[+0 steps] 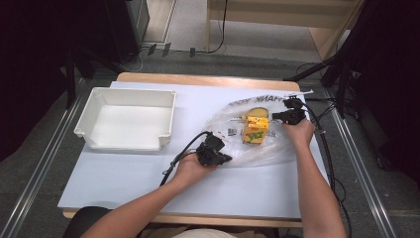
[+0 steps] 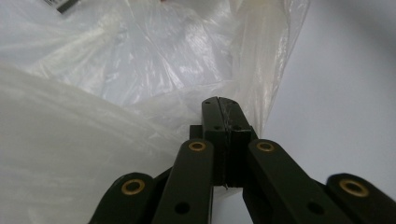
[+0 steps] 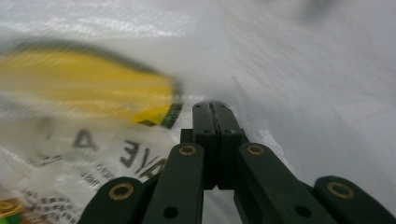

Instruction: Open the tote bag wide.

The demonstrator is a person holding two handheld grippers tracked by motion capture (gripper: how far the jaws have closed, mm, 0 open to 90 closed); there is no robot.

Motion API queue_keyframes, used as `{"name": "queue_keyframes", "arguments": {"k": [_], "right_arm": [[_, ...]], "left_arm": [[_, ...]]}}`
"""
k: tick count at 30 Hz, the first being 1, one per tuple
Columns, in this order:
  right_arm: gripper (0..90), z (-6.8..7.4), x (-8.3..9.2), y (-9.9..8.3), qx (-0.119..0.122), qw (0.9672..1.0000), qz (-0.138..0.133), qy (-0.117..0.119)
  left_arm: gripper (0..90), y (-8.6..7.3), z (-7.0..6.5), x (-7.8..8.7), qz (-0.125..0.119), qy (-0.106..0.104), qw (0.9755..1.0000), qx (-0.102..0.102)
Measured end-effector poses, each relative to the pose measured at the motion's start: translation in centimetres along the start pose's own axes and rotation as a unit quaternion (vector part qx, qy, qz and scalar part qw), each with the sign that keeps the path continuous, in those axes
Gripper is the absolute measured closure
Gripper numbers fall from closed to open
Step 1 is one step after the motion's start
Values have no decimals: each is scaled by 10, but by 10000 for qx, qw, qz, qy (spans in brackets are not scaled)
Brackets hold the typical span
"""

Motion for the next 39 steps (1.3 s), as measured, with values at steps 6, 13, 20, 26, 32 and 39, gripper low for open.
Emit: {"name": "queue_keyframes", "arguments": {"k": [6,13,20,26,32,39], "right_arm": [[900,1,3,1,-67,9999,112,52],[900,16,35,-1,205,9992,-66,341],[900,32,59,-14,483,9971,-120,569],[900,41,72,-32,593,9957,-111,703],[900,42,83,-44,607,9951,-142,765],[900,46,89,-57,633,9944,-153,832]], "left_arm": [[900,4,-5,8,-97,-119,9999,33],[900,33,-11,30,-354,-147,9992,-78],[900,60,-7,53,-452,-37,9988,-184],[900,84,1,68,-535,34,9983,-208],[900,103,16,72,-481,178,9984,-223],[900,127,26,74,-497,207,9982,-250]]}}
Point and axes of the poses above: each handheld gripper's, and its own axes: x roughly backward along the jaws, y roughly out of its top, z roughly to its left, the point moved 8 cm from there along -x, roughly forward along the jaws, and after that the axes turned 14 degrees about -y, right-handed, at the moved point
